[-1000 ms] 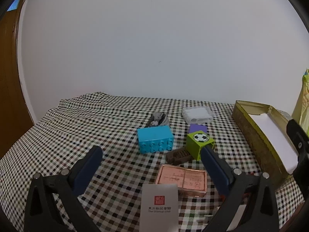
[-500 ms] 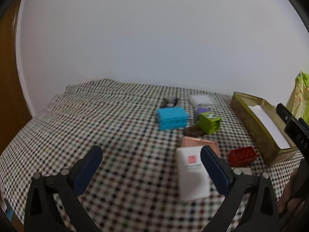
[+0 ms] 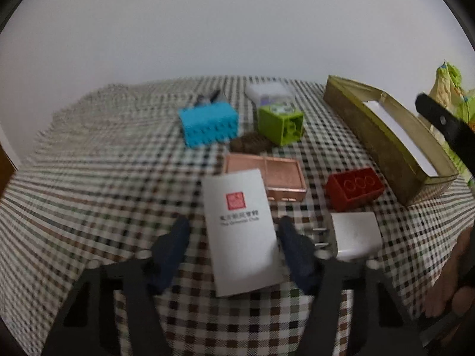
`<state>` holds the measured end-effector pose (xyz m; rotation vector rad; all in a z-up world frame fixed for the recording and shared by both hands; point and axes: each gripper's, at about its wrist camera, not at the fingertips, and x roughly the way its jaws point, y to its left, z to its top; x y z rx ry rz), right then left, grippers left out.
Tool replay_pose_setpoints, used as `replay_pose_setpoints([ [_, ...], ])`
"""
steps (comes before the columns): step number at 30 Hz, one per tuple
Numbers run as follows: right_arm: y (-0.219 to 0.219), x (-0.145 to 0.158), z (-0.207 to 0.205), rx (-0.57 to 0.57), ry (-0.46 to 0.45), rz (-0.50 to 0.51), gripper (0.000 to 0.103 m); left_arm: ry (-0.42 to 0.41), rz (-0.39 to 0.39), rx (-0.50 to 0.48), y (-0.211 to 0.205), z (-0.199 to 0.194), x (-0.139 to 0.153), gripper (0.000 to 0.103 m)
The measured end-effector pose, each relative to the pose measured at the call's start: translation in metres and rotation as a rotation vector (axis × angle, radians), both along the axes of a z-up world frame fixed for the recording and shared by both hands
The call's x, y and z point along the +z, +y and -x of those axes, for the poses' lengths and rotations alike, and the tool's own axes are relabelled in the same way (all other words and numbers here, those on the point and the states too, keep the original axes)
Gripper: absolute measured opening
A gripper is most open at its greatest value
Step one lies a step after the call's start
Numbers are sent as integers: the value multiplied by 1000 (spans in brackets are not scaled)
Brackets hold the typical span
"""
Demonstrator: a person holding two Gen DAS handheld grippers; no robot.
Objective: Organize rigid objects
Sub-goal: 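Grasp the white card box with the left tool while the right tool grasps the white charger plug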
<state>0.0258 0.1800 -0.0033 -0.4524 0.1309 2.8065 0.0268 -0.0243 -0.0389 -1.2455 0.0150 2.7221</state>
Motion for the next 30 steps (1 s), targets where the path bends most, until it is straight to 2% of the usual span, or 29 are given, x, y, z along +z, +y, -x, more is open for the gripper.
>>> replay_pose_setpoints([
  [1, -1, -2, 1, 17, -18, -3, 72, -12, -7, 3, 0, 2, -2, 55],
  [2, -2, -4, 2, 44, -46, 6, 66, -33, -26, 6, -3, 4, -5, 46],
  [3, -2, -7, 2, 67, -67, 22, 61, -31, -38, 8, -5, 3, -6, 43],
  [4, -2, -9, 3, 92, -92, 42, 60, -22, -50, 7, -8, 3, -6, 41],
  [8, -8, -26, -2, 199, -210, 161, 60, 1, -80, 23, -24, -2, -2, 40],
  [16, -46, -46, 0, 340, -353, 226, 61, 92, -61, 72, -55, -7, 17, 40],
  [21, -60, -60, 22, 327, -487, 231, 62, 101, -55, 78, -61, -8, 19, 40],
  [24, -66, -57, 23, 322, -489, 185, 62, 105, -50, 80, -61, -10, 19, 40],
  [26, -68, -53, 25, 322, -502, 144, 58, 109, -46, 82, -60, -11, 21, 40],
  [30, -53, -48, 21, 352, -502, 194, 51, 125, -43, 78, -55, -12, 25, 40],
])
